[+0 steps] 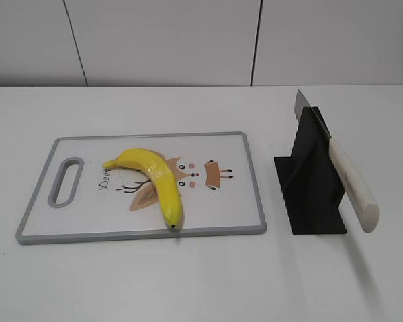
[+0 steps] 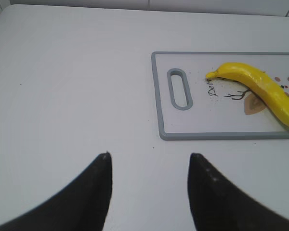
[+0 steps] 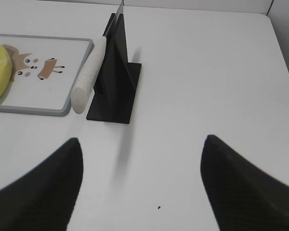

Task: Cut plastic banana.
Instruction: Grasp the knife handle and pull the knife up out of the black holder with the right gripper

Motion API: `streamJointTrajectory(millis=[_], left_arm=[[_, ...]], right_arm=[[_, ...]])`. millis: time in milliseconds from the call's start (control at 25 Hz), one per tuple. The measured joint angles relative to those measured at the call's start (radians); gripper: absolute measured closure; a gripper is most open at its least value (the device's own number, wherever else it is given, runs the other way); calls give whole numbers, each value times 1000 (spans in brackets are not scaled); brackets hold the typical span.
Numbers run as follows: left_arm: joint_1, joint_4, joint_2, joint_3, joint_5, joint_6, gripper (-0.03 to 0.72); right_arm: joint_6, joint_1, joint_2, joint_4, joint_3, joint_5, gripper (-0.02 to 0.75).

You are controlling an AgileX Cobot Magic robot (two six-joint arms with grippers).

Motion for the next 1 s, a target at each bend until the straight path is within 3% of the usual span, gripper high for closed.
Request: streamJointTrajectory(millis=[320,800,1000], left_arm=[[0,0,0,0,0,0,209],[0,0,0,0,0,0,209],[0,0,0,0,0,0,209]], right_arm=[[0,0,49,-23,-31,19,156],[0,0,566,-22,-280,163,156],[0,24,715,-3,-313,172,156]])
